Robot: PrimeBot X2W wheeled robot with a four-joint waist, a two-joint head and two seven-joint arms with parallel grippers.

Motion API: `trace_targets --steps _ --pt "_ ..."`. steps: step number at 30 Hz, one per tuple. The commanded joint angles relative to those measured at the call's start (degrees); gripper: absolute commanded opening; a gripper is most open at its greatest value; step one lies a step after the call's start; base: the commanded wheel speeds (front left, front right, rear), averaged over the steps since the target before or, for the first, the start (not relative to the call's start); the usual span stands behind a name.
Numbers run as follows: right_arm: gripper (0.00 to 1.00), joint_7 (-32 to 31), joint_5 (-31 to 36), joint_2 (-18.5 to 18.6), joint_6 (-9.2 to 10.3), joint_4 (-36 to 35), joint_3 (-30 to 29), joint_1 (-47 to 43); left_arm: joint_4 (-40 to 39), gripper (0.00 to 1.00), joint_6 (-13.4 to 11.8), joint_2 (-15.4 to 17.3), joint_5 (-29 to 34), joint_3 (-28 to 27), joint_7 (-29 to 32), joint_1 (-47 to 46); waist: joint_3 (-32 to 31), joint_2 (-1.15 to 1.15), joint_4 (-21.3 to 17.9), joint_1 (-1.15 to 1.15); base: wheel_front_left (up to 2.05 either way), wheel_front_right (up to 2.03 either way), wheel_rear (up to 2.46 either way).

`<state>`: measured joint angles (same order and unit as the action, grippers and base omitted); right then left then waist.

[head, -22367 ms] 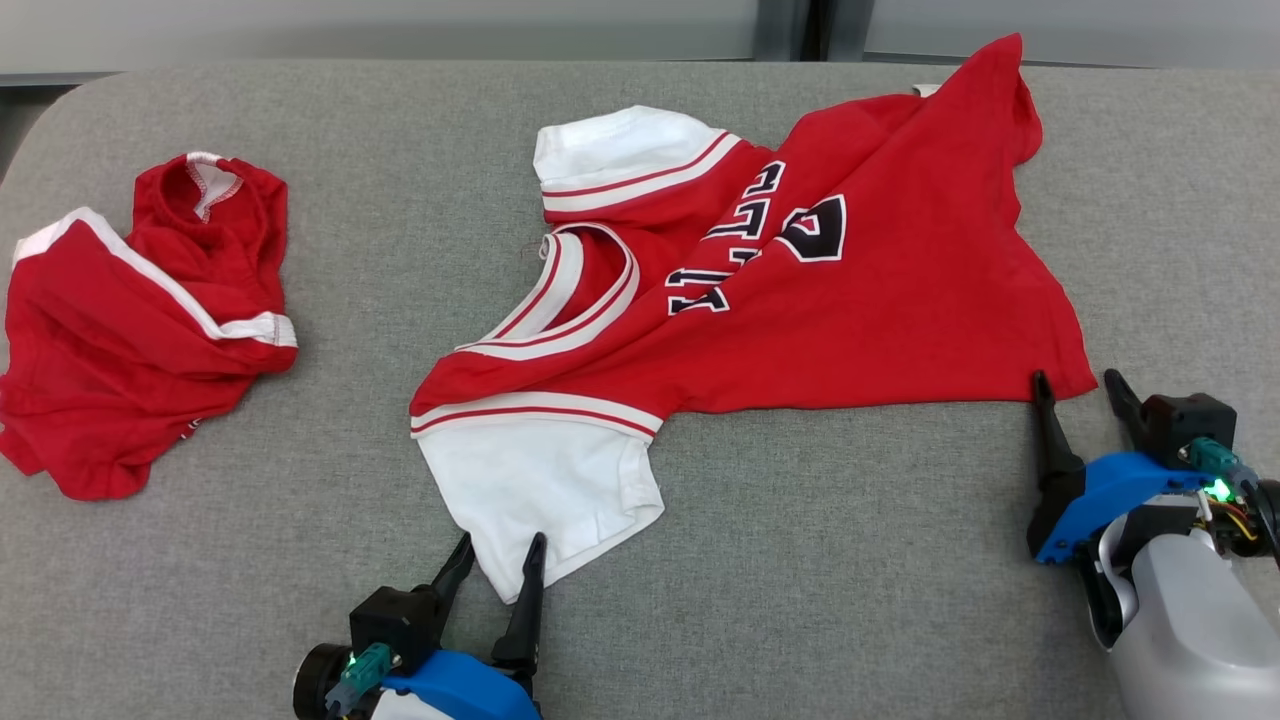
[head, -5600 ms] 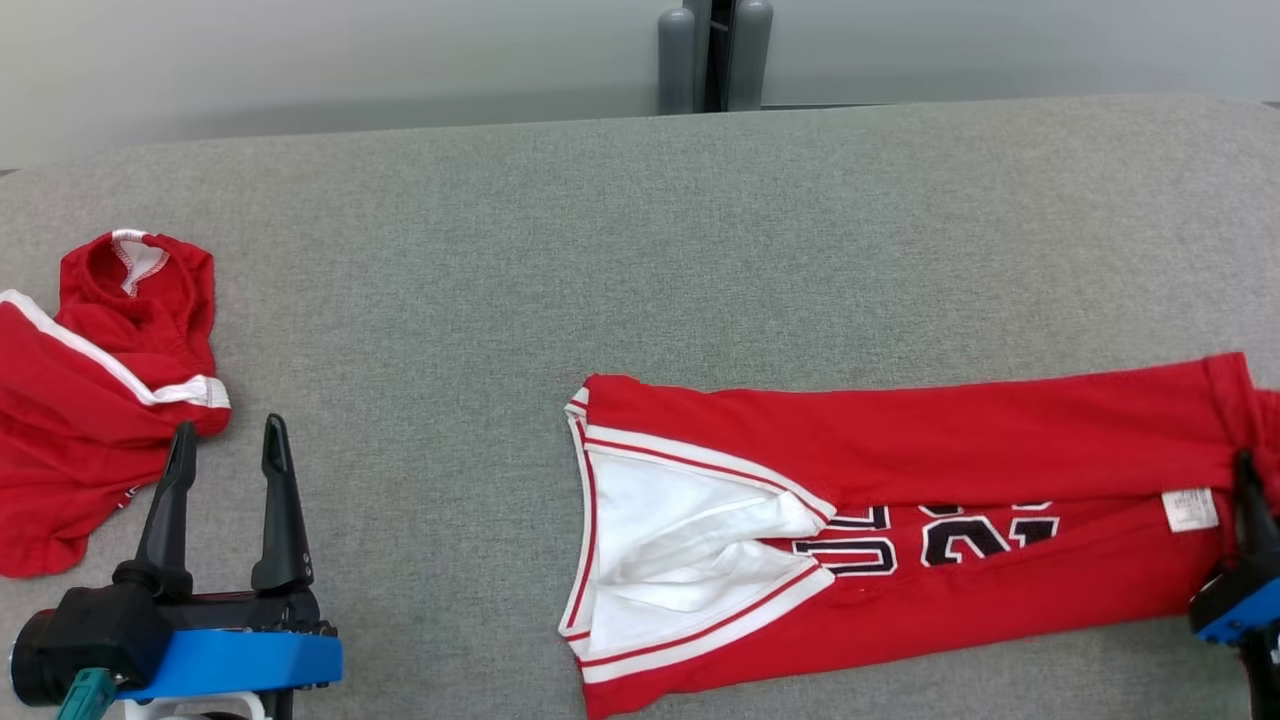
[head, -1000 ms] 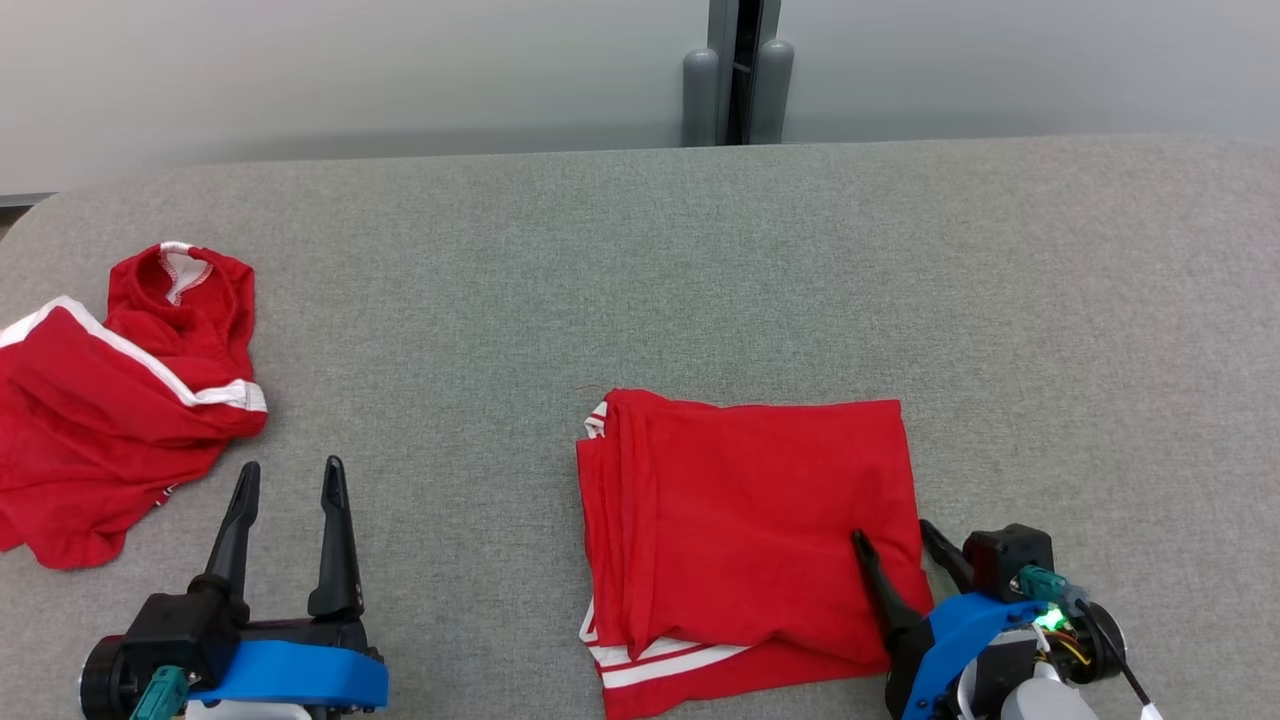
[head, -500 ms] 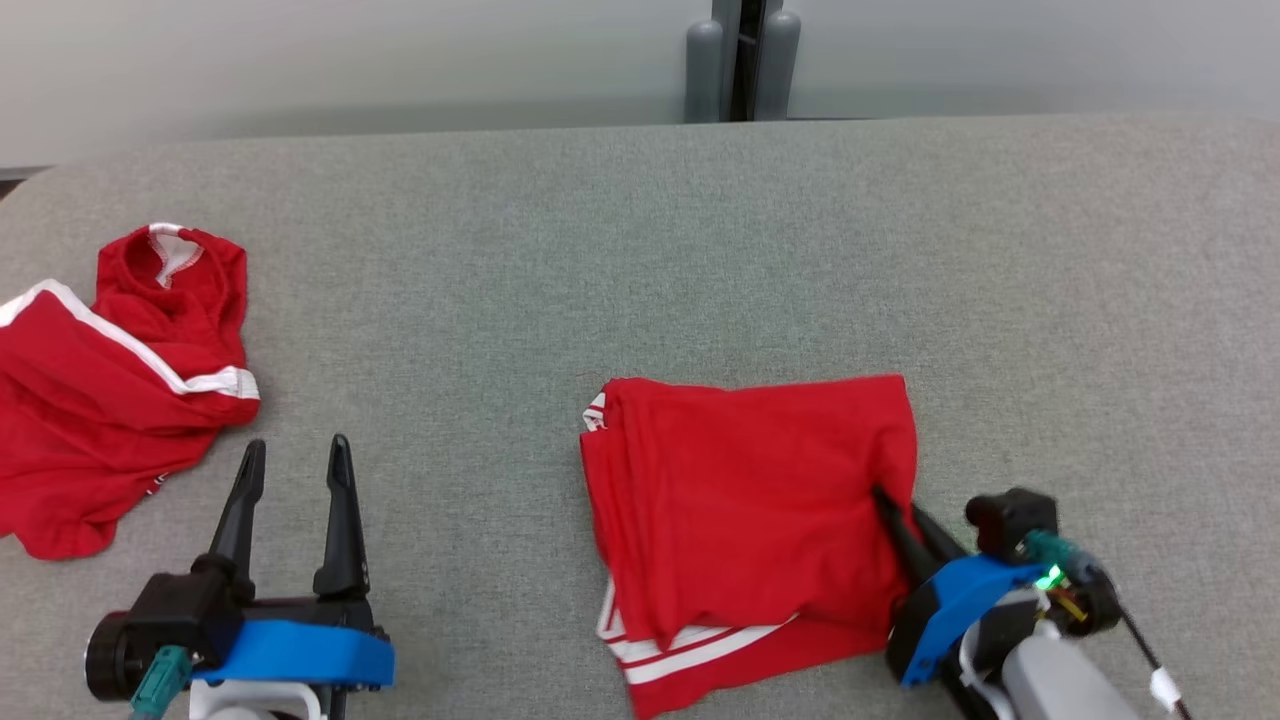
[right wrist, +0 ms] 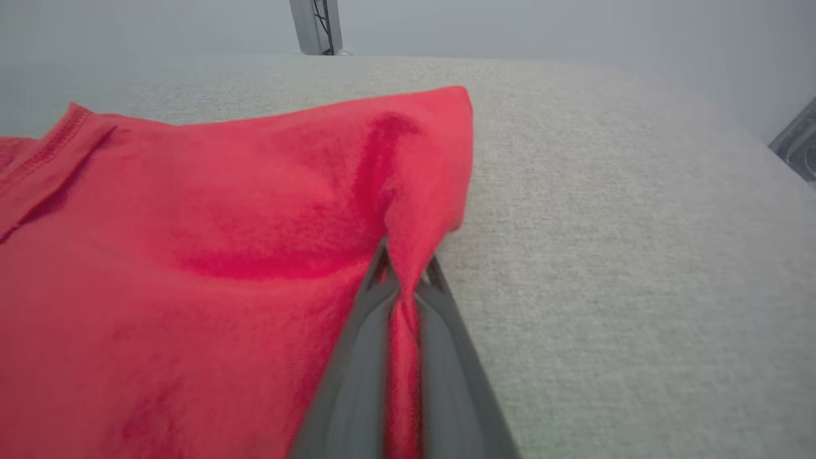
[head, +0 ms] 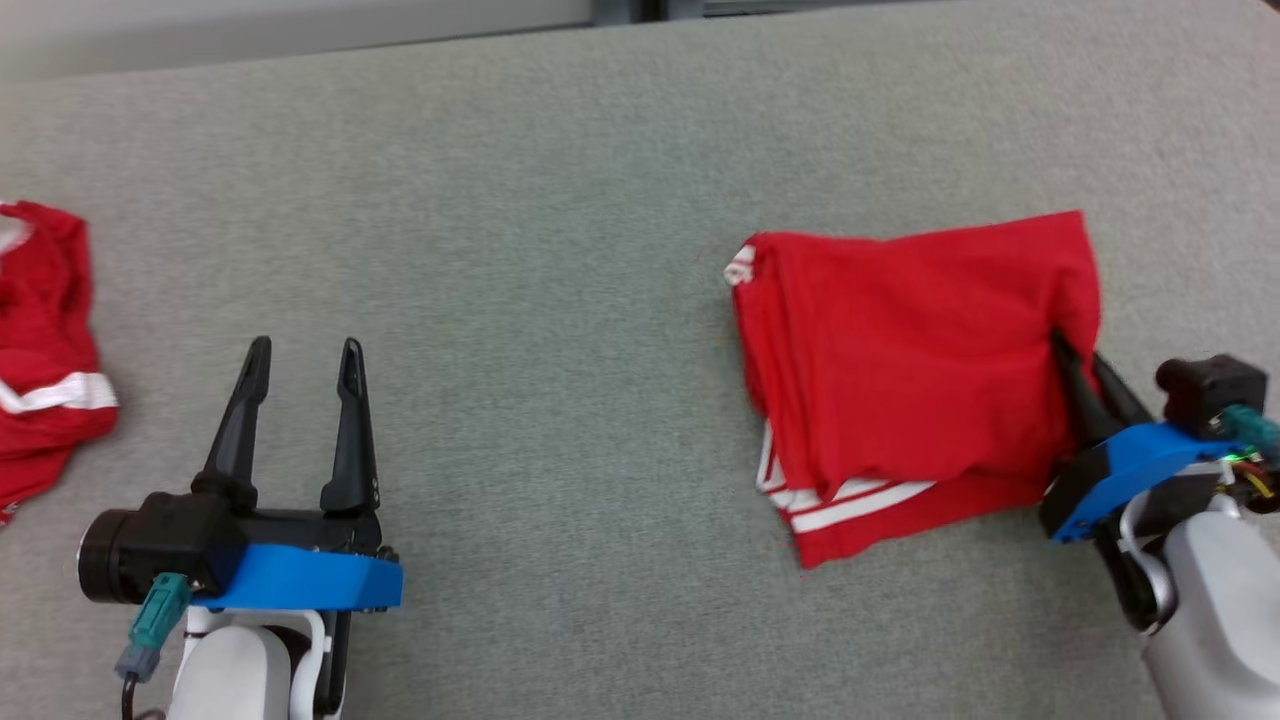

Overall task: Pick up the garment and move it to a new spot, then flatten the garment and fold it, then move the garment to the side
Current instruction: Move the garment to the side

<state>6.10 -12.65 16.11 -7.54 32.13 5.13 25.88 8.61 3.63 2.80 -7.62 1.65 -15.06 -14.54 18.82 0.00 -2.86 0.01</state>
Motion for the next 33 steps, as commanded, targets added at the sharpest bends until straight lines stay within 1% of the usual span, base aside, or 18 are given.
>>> trace_targets --steps 1,6,10,14,17,21,22,27,31,33 --pt "0.00 0.4 -0.4 0.7 0.10 -0.5 -0.8 1.1 -0.3 1.00 0.1 0.2 0.5 -0.3 -0.1 -1.0 2.5 0.00 -2.5 -0.01 0.00 0.00 0.00" --pt "0.00 1.3 -0.8 2.1 0.10 -1.5 -4.1 1.4 -1.0 1.00 0.9 0.4 1.9 -0.4 -0.1 -3.0 5.2 0.00 -5.3 -0.01 0.00 0.00 0.00" --pt "0.00 1.9 -0.5 2.0 0.09 -2.3 -6.1 1.5 -1.5 1.00 1.3 0.6 2.5 -0.6 -0.1 -4.5 6.7 0.00 -6.8 -0.01 0.00 0.00 0.00" --pt "0.00 2.0 -0.5 1.4 0.09 -3.5 -6.2 3.5 -1.6 1.00 1.6 0.7 3.0 -0.7 -0.1 -5.7 7.7 0.00 -7.3 -0.01 0.00 0.00 0.00" --pt "0.00 1.4 -0.2 2.2 0.09 -4.3 -5.0 6.1 -2.0 1.00 1.9 0.7 3.3 -0.6 -0.2 -6.3 8.4 0.00 -7.2 -0.01 0.00 0.00 0.00" --pt "0.00 0.3 -0.5 4.7 0.09 -5.0 -4.6 11.2 -2.6 1.00 2.1 0.7 3.7 -0.2 -0.1 -7.2 10.1 0.00 -6.4 -0.01 0.00 0.00 0.00" --pt "0.00 0.0 -0.4 5.8 0.09 -5.2 -4.5 12.6 -2.7 1.00 2.2 0.7 3.8 -0.1 -0.1 -7.5 10.7 0.00 -6.0 -0.01 0.00 0.00 0.00" --pt "0.00 -2.7 -0.9 12.2 0.09 -4.1 -6.0 19.7 -3.7 1.00 2.5 0.7 4.2 0.6 -0.2 -9.2 13.9 0.00 -4.4 -0.01 0.00 0.00 0.00" --pt "0.00 -4.1 -1.8 18.1 0.09 -1.5 -8.1 24.6 -4.1 1.00 2.7 0.6 4.4 1.3 -0.2 -10.7 16.5 0.00 -2.8 -0.01 0.00 0.00 0.00" --pt "0.00 -4.8 -1.6 20.2 0.09 -0.3 -9.1 26.2 -4.3 1.00 2.8 0.6 4.4 1.5 -0.1 -11.5 17.7 0.00 -2.2 -0.01 0.00 0.00 0.00"
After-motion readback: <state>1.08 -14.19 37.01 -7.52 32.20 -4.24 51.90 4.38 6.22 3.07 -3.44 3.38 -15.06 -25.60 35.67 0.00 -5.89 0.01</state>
